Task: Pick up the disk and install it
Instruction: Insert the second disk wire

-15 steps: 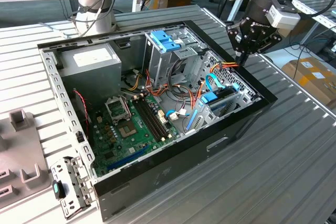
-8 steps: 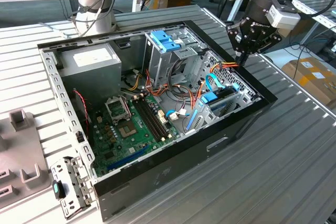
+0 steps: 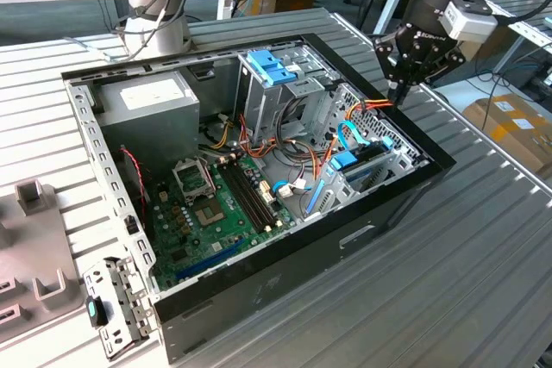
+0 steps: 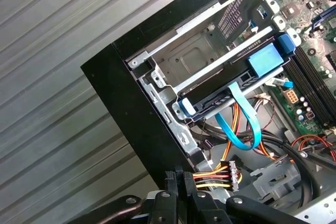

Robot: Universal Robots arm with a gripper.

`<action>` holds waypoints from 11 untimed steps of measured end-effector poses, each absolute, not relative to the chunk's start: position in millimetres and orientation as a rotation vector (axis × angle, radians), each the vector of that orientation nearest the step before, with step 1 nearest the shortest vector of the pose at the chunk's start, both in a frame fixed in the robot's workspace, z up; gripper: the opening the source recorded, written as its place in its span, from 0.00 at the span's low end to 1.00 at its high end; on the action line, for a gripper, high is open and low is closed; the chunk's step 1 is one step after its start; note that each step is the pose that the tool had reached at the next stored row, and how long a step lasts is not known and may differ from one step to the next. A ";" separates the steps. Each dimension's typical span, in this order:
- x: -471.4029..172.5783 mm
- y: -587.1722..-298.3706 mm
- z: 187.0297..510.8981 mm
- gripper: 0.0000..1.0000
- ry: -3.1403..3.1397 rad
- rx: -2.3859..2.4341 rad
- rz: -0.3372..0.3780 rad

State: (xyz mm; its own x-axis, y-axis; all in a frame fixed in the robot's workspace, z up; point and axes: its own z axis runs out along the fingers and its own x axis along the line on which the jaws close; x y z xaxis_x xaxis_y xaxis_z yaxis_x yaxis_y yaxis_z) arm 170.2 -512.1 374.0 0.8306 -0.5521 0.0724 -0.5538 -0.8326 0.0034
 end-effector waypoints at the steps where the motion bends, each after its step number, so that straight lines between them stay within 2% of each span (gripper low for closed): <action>1: 168.6 -512.1 374.0 0.16 -0.903 2.982 0.107; 11: 162.1 -512.1 372.4 0.16 -1.076 2.919 0.104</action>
